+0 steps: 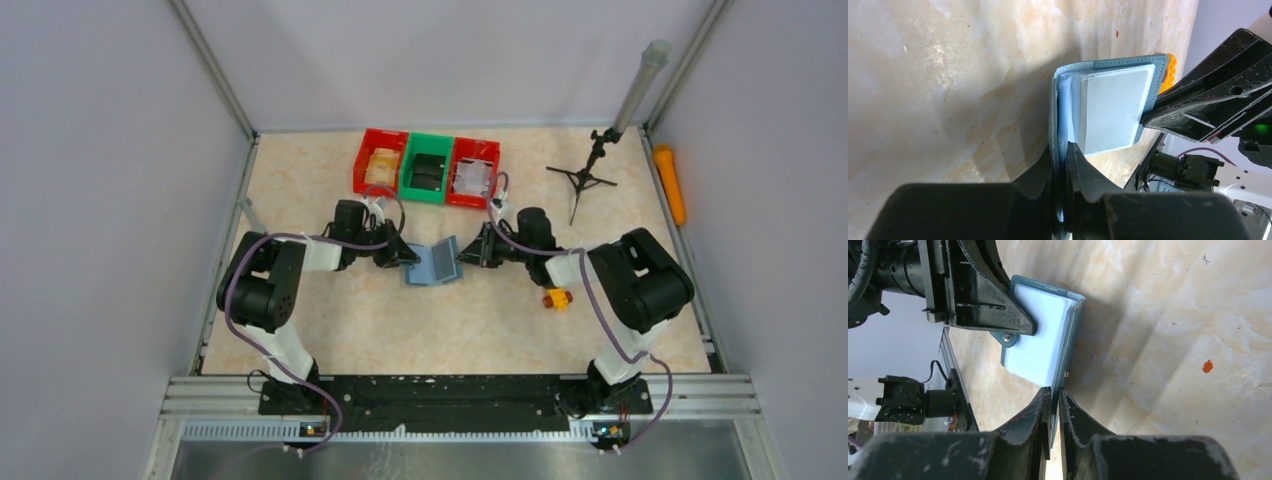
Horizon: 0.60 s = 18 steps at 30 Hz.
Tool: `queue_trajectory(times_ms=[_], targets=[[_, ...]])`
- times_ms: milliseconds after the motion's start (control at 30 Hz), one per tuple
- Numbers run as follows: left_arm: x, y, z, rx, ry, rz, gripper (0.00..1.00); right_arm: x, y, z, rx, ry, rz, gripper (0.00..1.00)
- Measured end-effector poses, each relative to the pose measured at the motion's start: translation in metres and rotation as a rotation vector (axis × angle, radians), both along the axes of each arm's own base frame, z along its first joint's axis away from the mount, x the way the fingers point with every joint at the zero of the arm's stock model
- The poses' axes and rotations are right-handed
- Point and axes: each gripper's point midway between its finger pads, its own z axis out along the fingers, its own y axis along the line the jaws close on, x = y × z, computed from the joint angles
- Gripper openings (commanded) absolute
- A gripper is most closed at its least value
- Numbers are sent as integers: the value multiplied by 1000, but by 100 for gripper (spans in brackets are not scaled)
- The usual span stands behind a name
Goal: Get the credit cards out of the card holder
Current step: Remove the credit card from the card holder.
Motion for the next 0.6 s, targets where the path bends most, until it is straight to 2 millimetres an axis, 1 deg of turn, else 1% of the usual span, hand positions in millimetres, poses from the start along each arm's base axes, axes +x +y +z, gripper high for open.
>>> queue_trajectory(times_ms=[33,200,233,467,600], targets=[[0,0,-1,4,3,1,7,0,0,0,-4,0,1,13],[-2,0,-2,12,7,-5,8,-2,0,-5,-25,6,9,29],[-3,0,-2,14,7,-7,8,-2,0,-6,-28,7,11,30],[-4,-7,-1,21,2,-30,8,-7,2,-10,-34,17,27,33],[-5,-9,-4,26,9,-39,8,-8,3,-10,-35,21,33,41]])
